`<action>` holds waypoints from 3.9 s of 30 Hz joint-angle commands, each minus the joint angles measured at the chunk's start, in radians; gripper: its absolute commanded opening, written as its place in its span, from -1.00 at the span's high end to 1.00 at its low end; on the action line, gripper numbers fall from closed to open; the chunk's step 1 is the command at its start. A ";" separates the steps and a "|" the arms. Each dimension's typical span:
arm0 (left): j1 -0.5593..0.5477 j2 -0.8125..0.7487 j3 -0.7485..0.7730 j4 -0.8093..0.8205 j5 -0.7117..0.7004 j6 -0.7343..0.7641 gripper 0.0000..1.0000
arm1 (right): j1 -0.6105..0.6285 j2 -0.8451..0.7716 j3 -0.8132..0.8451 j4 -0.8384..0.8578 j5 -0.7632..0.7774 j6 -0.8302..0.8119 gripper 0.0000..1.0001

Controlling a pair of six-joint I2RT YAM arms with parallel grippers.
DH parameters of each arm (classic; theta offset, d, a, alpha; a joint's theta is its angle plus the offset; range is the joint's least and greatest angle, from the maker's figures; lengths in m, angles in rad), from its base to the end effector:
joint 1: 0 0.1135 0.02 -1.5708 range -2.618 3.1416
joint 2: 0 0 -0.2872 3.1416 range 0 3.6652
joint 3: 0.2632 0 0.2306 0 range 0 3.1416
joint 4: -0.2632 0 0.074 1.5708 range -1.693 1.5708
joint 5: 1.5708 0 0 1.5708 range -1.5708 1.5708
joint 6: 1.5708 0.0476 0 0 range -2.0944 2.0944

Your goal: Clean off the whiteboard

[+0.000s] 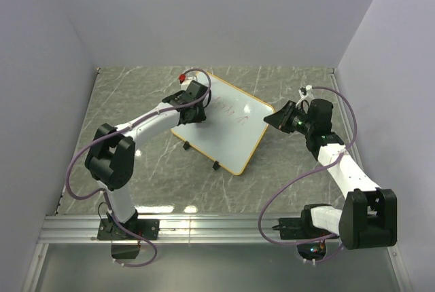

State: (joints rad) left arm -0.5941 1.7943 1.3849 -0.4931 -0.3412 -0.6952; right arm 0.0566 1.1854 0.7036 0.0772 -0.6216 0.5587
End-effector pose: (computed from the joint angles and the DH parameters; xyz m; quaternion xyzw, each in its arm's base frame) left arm 0.3283 -0.2026 0.2667 -0.1026 0.9270 -0.0660 0.3547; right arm 0.2388 0.0413 0.2853 0.0343 0.8117 0.4020 0.4223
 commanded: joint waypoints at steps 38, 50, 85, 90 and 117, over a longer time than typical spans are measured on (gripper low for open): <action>0.079 0.172 0.375 -0.004 0.283 0.171 0.99 | 0.037 -0.017 0.037 -0.047 0.020 -0.048 1.00; -0.117 0.154 0.347 0.042 0.320 0.066 0.99 | 0.042 0.003 0.034 -0.024 0.020 -0.037 1.00; -0.111 0.198 0.439 -0.105 0.324 0.175 0.99 | 0.061 0.023 0.060 -0.039 0.020 -0.049 1.00; -0.240 0.238 0.409 -0.076 0.344 0.079 0.99 | 0.061 0.023 0.063 -0.040 0.020 -0.049 1.00; -0.033 0.228 0.399 -0.249 0.054 0.139 0.99 | 0.097 0.042 0.082 -0.047 0.023 -0.054 1.00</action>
State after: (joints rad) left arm -0.6003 2.0075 1.8091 -0.7208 -0.2653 -0.5827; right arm 0.1314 1.2118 0.7521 0.0299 -0.5873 0.5488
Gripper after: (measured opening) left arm 0.370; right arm 0.185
